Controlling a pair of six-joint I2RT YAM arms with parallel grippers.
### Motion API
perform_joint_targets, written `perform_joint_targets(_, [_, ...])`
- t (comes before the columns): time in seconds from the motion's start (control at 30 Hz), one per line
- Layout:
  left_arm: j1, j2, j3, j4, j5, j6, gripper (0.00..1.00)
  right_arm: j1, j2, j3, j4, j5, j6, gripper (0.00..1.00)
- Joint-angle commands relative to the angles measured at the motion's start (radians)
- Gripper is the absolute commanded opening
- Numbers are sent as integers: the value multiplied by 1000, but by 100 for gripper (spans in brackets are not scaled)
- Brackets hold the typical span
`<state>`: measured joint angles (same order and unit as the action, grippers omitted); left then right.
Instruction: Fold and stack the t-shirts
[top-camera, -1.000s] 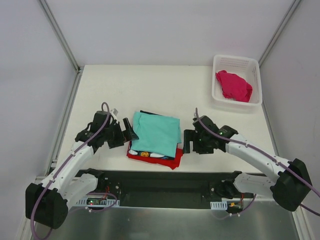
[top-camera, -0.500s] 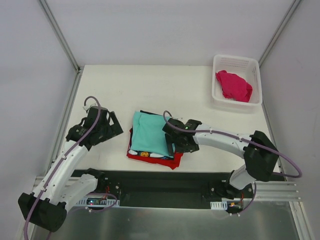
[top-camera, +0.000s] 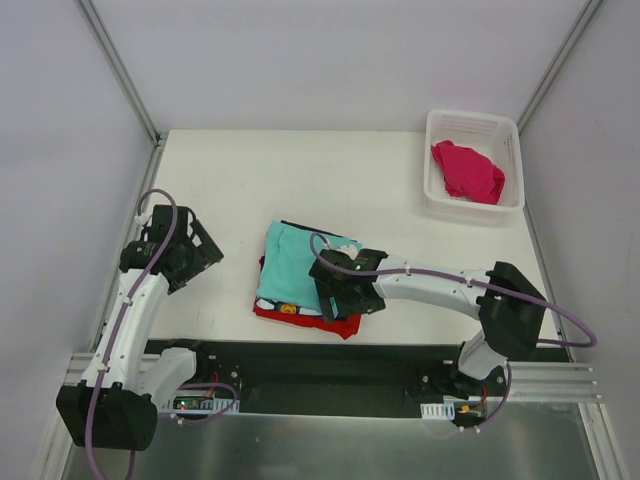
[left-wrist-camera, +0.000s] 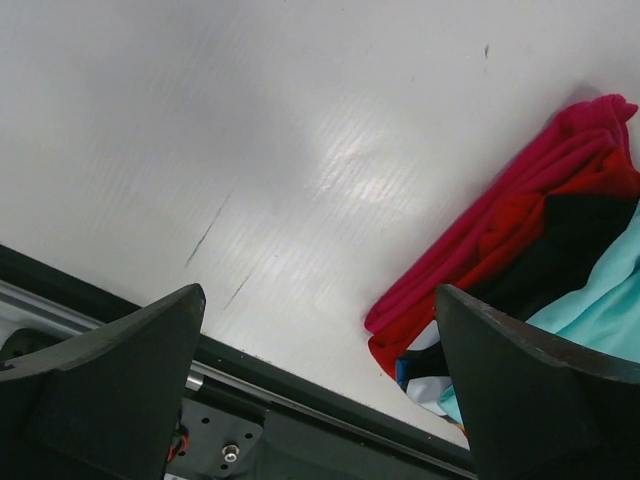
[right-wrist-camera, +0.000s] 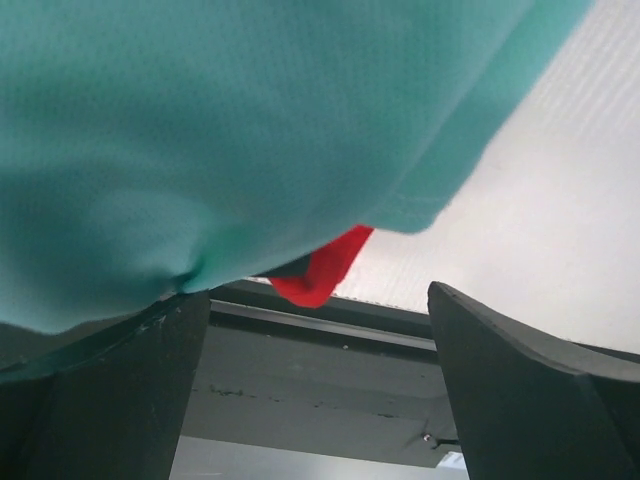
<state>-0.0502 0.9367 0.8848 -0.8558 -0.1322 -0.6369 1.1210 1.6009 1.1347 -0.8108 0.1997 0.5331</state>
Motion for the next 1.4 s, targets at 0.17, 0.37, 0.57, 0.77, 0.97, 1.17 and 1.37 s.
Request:
perform_joint_targets(0.17, [90, 25, 114, -107, -9, 45, 99, 52, 65, 22, 29, -31, 51, 95])
perform_joint_targets(0.37, [95, 22, 105, -109, 26, 42, 99, 128, 56, 152, -68, 7, 64, 95])
perform_joint_targets(0.57, [96, 25, 91, -107, 65, 43, 99, 174, 51, 293, -125, 15, 65, 96])
perform_joint_targets(0.77, [96, 21, 92, -107, 63, 46, 99, 120, 44, 399, -182, 83, -7, 96])
perform_joint_targets(0.97, [96, 22, 89, -98, 130, 55, 99, -28, 103, 373, -102, 32, -100, 95])
perform_joint_targets(1.17, [96, 22, 56, -69, 380, 141, 99, 0, 125, 344, -16, -132, -88, 94])
perform_joint_targets(1.37, [96, -9, 48, -95, 470, 198, 99, 144, 77, 353, -33, -134, 23, 95])
